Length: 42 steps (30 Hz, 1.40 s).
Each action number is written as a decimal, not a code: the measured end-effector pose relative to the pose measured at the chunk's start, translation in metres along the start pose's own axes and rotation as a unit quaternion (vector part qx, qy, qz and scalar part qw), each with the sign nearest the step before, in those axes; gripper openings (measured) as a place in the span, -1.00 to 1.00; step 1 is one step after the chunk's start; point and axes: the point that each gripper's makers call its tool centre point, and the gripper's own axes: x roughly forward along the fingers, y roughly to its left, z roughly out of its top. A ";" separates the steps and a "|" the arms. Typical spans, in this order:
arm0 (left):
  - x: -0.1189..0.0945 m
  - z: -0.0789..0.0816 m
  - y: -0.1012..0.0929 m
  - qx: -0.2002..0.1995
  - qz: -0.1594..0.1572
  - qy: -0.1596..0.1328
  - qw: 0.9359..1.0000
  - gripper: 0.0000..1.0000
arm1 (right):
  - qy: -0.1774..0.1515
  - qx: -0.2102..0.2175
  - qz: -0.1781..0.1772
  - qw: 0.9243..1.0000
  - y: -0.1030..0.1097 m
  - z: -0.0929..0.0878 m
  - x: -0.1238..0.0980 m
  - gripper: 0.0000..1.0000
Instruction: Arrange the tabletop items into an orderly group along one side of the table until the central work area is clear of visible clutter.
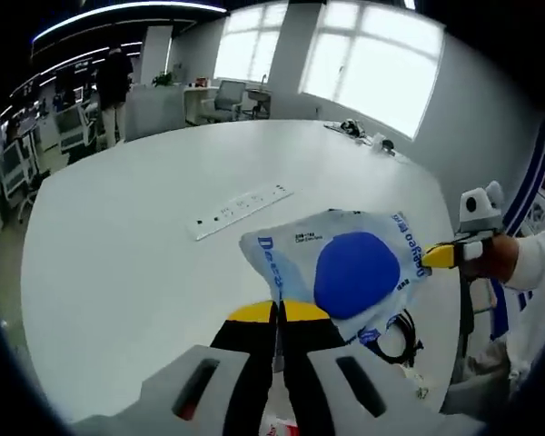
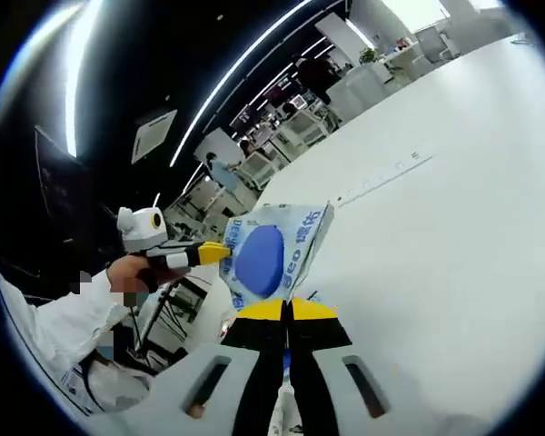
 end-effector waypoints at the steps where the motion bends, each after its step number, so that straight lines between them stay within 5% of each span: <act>1: 0.000 0.002 -0.003 0.000 0.000 -0.002 1.000 -1.00 | -0.001 -0.001 -0.001 1.000 -0.001 0.002 -0.001 -1.00; 22: 0.036 0.040 -0.062 -0.040 -0.010 -0.049 0.998 -1.00 | -0.059 -0.056 -0.042 0.996 -0.052 0.084 -0.045 -1.00; 42: 0.106 0.034 -0.080 -0.089 -0.001 -0.028 0.996 -1.00 | -0.050 -0.070 -0.083 0.993 -0.126 0.109 -0.043 -1.00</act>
